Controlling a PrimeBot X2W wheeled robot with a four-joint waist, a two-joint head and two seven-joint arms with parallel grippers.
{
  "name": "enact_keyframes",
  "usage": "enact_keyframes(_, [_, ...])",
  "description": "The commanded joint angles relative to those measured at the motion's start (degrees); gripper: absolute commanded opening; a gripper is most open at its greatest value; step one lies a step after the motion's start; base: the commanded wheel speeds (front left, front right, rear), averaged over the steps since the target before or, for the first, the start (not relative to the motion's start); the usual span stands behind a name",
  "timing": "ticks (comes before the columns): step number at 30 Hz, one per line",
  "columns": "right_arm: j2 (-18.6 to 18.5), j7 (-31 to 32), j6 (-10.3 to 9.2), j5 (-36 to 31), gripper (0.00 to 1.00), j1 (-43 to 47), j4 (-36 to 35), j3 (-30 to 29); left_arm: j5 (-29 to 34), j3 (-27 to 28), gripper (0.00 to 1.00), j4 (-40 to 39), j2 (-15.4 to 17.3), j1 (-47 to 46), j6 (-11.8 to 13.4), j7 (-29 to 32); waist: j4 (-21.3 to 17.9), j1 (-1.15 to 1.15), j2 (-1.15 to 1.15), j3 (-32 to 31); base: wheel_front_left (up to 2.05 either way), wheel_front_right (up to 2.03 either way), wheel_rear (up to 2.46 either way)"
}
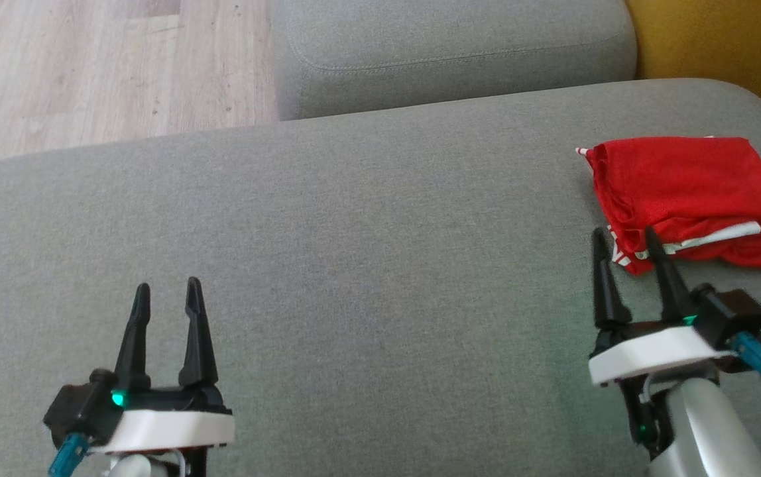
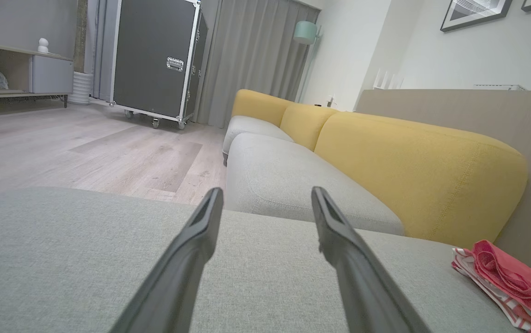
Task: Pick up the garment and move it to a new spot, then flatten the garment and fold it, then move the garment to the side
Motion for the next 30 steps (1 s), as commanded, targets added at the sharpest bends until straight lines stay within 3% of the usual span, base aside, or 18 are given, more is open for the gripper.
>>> enact_keyframes(1, [0.27, -0.61, -0.04, -0.32, 1.0, -1.75, -2.46, 1.67, -0.45, 1.95, 1.0, -1.63, 0.21, -1.66, 0.22, -0.29, -0.01, 0.0, 0.0, 0.01, 0.0, 0.0, 0.0])
enact_keyframes(30, [0.28, -0.62, -0.04, 0.26, 1.0, -0.78, -4.08, 2.73, -3.92, 3.11, 1.0, -1.09, 0.2, -0.85, 1.63, -0.29, -0.74, 0.0, 0.0, 0.08, 0.0, 0.0, 0.0])
